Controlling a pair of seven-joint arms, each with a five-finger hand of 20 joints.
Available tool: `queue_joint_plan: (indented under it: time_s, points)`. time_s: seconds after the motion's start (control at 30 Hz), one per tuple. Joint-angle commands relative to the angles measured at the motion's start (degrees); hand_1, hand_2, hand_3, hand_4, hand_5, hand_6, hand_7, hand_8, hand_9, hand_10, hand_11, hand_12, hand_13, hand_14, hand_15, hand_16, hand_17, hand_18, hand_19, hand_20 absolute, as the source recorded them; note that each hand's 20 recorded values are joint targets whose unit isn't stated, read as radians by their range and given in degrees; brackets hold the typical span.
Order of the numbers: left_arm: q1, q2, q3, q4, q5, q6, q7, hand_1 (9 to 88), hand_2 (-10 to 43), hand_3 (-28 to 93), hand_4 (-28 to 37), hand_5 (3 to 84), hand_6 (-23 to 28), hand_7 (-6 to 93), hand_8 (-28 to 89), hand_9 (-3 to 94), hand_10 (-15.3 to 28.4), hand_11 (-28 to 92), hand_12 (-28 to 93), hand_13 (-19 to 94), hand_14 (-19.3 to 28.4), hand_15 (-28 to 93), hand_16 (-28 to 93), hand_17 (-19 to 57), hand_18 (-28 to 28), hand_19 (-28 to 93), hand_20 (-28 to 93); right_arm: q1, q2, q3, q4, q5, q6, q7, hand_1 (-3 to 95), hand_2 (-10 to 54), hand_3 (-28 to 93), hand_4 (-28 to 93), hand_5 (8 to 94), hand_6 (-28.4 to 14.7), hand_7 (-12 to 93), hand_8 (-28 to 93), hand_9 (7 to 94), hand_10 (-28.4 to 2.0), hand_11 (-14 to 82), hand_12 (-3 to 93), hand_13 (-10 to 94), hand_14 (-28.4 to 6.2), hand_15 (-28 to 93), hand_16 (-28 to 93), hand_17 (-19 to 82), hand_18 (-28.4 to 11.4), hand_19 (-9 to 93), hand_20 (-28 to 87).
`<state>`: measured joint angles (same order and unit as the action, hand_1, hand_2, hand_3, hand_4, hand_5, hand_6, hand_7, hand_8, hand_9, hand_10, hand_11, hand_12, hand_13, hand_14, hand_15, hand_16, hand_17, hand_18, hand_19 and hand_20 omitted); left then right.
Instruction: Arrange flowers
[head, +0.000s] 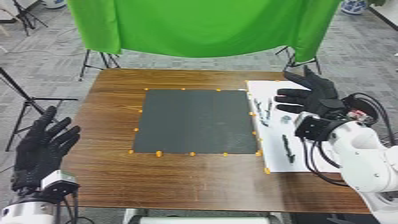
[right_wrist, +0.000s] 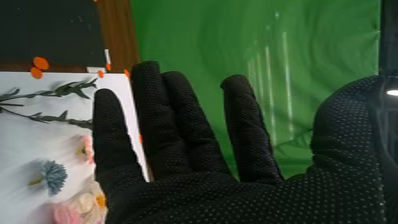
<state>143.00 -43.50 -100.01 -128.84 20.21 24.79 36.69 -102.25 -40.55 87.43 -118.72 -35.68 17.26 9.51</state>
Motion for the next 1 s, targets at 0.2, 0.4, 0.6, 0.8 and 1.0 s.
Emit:
queue_joint_plan:
  time_s: [0.2, 0.4, 0.6, 0.8, 1.0]
  points:
    - [0.5, -0.46, 0.0, -0.42, 0.26, -0.29, 0.16, 28.7, 5.9, 62, -22.2, 31.2, 5.5, 8.3, -8, 28.0, 17.2, 23, 12, 18, 25.3, 51, -10, -9.2, 26.6, 48, 5, 0.5, -0.1, 0.2, -1.6, -7.9, 1.0, 4.9, 11.6, 14.5, 79, -26, 42.5, -0.7, 13, -10, 51.3, -19.7, 18.3, 15.2, 42, -21.4, 51, 12, 7, -26.6, 52, 18]
    - [0.8, -0.77, -0.07, -0.55, 0.47, -0.3, -0.39, 28.7, 5.9, 62, -22.2, 31.2, 5.6, 8.3, -8, 28.0, 17.2, 23, 12, 18, 25.3, 51, -10, -9.1, 26.5, 47, 5, -0.7, -0.9, 2.3, -5.3, -23.5, 0.8, 17.6, 17.1, 9.6, 78, -24, 46.3, -4.9, 15, -10, 55.1, -21.1, 26.4, 16.5, 48, -20.4, 64, 9, 22, -25.7, 70, 21]
    - [1.9, 1.13, -0.18, -0.69, -1.34, 0.36, 1.49, 28.7, 5.9, 62, -22.2, 31.1, 5.5, 8.3, -8, 28.0, 17.3, 23, 12, 18, 25.4, 51, -10, -9.1, 26.5, 47, 5, 5.7, -0.6, -2.6, -8.3, -39.7, -2.9, 36.6, 22.1, 5.5, 76, -21, 50.9, -7.5, 18, -10, 60.5, -21.6, 31.3, 17.1, 57, -18.8, 66, 10, 38, -22.2, 88, -3]
    - [2.1, 0.94, -0.72, -0.86, -0.99, 0.13, 0.83, 28.8, 5.9, 62, -22.2, 31.2, 5.6, 8.3, -8, 28.1, 17.3, 23, 12, 18, 25.4, 51, -10, -9.1, 26.4, 48, 5, 6.4, -0.7, -4.5, -11.2, -50.7, -12.4, 47.9, 27.3, 3.5, 73, -19, 57.1, -10.7, 18, -9, 66.3, -21.8, 37.0, 19.1, 67, -16.5, 68, 11, 55, -13.8, 93, -13]
    - [2.0, -0.41, -1.5, -1.19, 0.46, -0.17, -1.15, 28.8, 5.9, 63, -22.2, 31.2, 5.6, 8.3, -8, 28.0, 17.2, 23, 12, 18, 25.4, 51, -10, -9.2, 26.5, 48, 5, 5.9, -0.7, -5.7, -12.7, -54.7, -19.7, 54.2, 31.7, 1.4, 72, -18, 62.3, -13.1, 19, -8, 69.2, -22.3, 41.2, 20.3, 73, -14.8, 68, 13, 63, -9.7, 93, -15]
